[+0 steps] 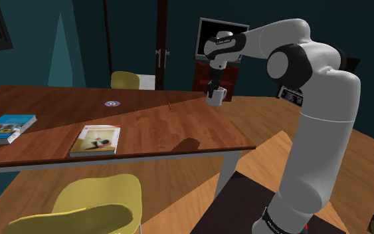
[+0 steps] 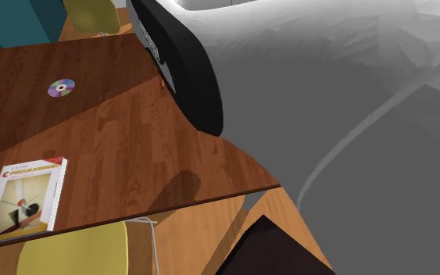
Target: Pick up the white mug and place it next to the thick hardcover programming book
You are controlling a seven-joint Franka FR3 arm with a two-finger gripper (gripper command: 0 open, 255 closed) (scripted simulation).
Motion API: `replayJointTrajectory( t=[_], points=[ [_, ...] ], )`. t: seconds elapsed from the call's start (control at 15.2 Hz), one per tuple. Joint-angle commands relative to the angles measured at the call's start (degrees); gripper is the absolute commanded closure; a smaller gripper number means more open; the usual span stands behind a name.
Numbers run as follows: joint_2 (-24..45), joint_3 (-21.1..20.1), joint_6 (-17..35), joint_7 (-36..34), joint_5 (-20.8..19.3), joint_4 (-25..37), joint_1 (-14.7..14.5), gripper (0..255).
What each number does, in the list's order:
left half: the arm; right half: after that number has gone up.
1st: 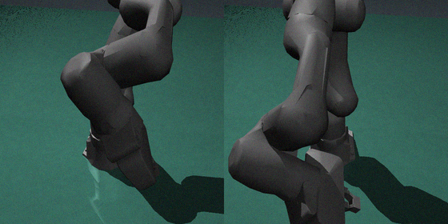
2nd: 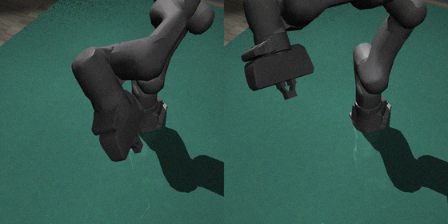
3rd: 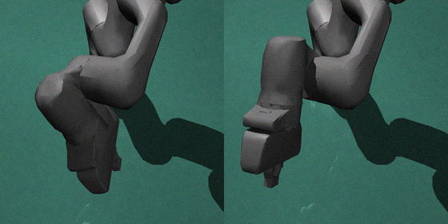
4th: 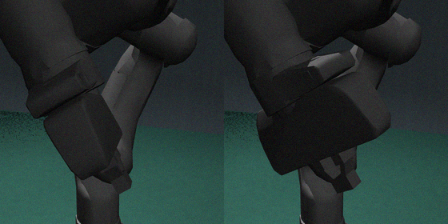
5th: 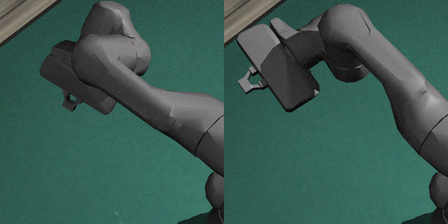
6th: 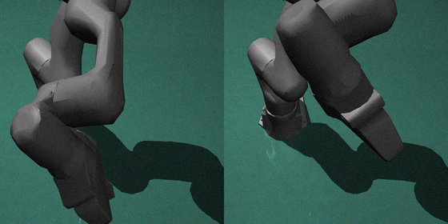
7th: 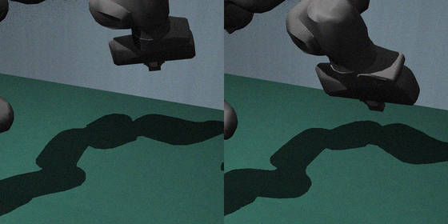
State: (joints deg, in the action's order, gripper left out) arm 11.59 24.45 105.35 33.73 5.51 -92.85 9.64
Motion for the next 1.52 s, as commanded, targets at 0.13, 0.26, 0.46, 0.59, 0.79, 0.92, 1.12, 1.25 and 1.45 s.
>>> replayJointTrajectory(
  t=[0.13,0.26,0.46,0.59,0.79,0.92,1.12,1.25,1.45],
  points=[
    [-2.58,-1.8,0.74,-5.49,-1.55,-2.91,-3.51,255],
    [-3.35,-2.86,0.98,-8.26,-2.1,-3.78,-5.16,255],
    [-4.06,-4.5,1.18,-12.35,-2.72,-4.54,-7.51,255],
    [-4.24,-5.62,1.21,-15.02,-3.03,-4.69,-9.0,255],
    [-4.09,-7.26,1.13,-18.94,-3.33,-4.39,-11.2,255],
    [-3.7,-8.31,0.97,-21.49,-3.46,-3.84,-12.65,255],
    [-2.71,-9.91,0.6,-25.22,-3.56,-2.46,-14.72,255],
    [-1.77,-10.9,0.24,-27.64,-3.58,-1.17,-16.1,255],
    [0.04,-12.34,-0.47,-31.16,-3.58,1.34,-18.12,255]
  ],
)
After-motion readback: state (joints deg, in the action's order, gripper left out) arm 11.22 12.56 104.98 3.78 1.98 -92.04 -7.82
